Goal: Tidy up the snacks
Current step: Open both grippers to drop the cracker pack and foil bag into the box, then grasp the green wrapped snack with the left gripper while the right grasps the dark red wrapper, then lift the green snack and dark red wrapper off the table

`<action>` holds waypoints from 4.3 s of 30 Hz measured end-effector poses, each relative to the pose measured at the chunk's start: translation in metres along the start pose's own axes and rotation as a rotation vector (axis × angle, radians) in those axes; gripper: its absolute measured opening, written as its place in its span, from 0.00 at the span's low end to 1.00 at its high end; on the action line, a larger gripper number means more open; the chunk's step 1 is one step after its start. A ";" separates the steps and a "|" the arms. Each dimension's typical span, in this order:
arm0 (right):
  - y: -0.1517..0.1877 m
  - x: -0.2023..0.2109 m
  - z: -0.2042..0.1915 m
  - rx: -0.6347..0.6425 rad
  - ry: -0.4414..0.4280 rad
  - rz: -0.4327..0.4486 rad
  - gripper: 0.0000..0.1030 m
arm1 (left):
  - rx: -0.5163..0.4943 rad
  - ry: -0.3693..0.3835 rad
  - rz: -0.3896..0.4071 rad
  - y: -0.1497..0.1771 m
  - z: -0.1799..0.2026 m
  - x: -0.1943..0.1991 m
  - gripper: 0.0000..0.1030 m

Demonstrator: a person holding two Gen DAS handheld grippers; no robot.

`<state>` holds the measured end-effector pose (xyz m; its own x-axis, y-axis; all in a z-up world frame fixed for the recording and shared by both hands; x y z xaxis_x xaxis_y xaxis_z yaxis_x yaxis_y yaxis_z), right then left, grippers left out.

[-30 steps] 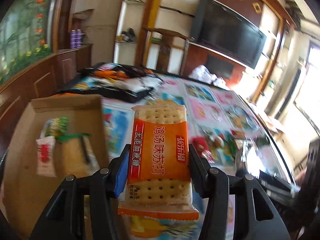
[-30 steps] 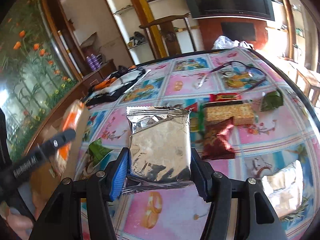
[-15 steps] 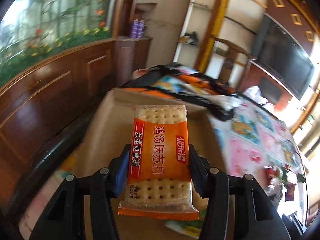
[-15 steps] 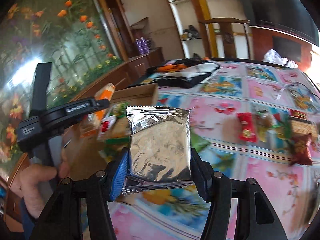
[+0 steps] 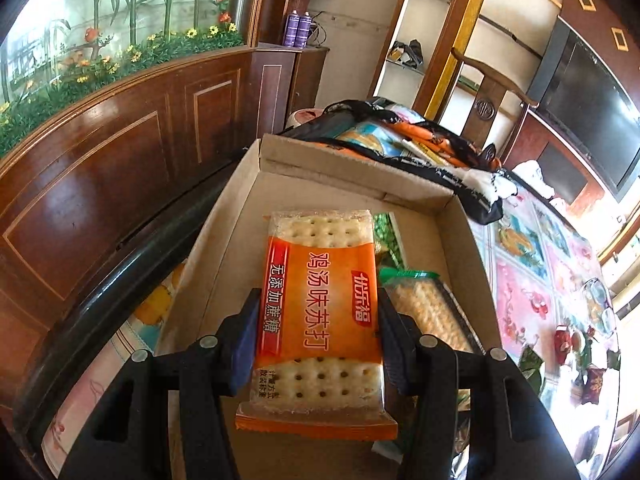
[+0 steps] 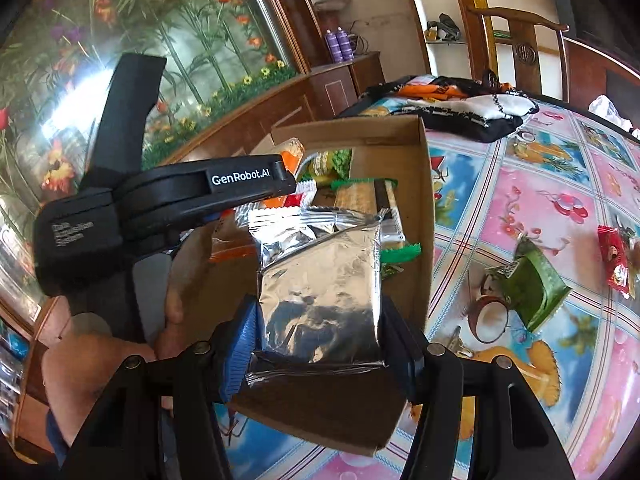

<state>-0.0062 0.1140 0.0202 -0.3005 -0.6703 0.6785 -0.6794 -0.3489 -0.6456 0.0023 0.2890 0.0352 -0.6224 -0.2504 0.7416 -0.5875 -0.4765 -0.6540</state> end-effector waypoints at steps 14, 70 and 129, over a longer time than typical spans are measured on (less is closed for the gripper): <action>0.005 -0.006 -0.006 0.096 0.052 0.021 0.62 | 0.003 -0.014 0.009 0.001 -0.002 0.002 0.51; 0.039 0.239 0.271 -0.596 0.218 0.427 0.46 | -0.535 0.105 -0.128 0.074 0.224 -0.021 0.42; 0.026 0.139 0.201 -0.277 0.308 0.150 0.32 | -0.560 0.400 -0.063 0.090 0.240 0.022 0.31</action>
<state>0.0690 -0.1201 0.0273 -0.5662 -0.4590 0.6846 -0.7545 -0.0458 -0.6547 0.0599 0.0382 0.0288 -0.6578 0.1444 0.7392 -0.7406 0.0545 -0.6697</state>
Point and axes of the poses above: each gripper's, at about its wrist camera, not at the fingertips, and x roughly against the way its jaws point, z to its right, y to its underside, the point moved 2 cm from there along -x, roughly the way its jaws point, and after that the axes turned 4 degrees about -x, right-handed, at the moved point
